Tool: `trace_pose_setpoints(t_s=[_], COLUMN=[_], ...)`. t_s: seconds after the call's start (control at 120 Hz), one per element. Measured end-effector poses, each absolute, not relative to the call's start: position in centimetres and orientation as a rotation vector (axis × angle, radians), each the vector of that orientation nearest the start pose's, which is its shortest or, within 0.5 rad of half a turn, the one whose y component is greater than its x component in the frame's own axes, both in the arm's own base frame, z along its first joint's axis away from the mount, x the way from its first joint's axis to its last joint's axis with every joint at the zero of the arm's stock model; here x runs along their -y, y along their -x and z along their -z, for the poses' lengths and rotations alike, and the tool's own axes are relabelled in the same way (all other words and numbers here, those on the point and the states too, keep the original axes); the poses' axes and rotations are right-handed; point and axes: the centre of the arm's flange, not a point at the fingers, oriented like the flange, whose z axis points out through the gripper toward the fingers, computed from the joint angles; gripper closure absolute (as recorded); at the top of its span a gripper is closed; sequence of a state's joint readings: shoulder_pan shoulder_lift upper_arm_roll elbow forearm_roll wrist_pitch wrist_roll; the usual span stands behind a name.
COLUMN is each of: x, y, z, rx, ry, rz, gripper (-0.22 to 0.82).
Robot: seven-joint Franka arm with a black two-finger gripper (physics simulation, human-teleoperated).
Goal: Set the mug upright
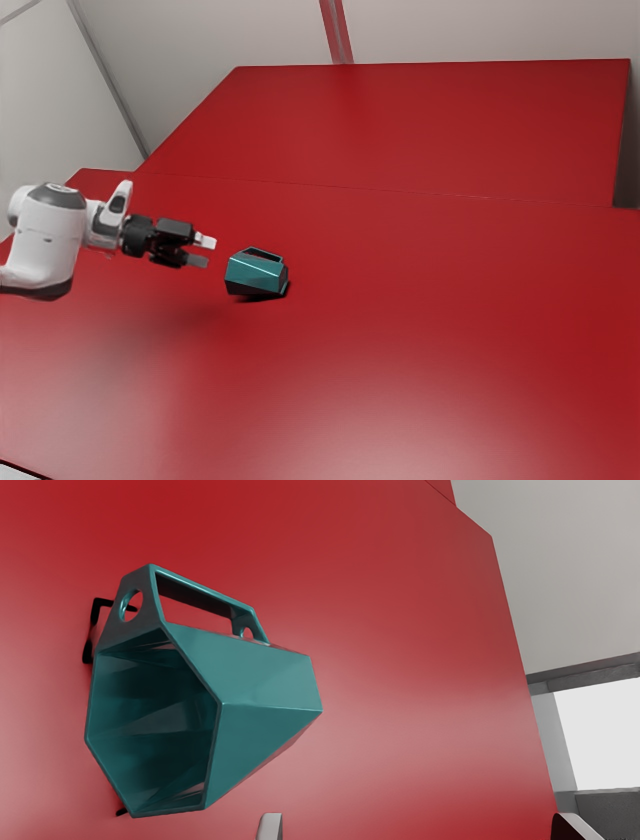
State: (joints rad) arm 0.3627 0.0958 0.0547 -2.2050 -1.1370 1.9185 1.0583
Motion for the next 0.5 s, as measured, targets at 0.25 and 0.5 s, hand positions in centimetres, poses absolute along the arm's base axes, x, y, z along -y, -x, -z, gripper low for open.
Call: trace_pose_setpoints(t_s=[0.25, 0.5], x=[-15.1, -16.0], y=[-50.8, -51.7], z=[-32.4, -30.8], rx=[0.064, 0.114], ry=[-2.120, -2.123], rz=[-0.524, -0.559], gripper=[0.02, 0.02])
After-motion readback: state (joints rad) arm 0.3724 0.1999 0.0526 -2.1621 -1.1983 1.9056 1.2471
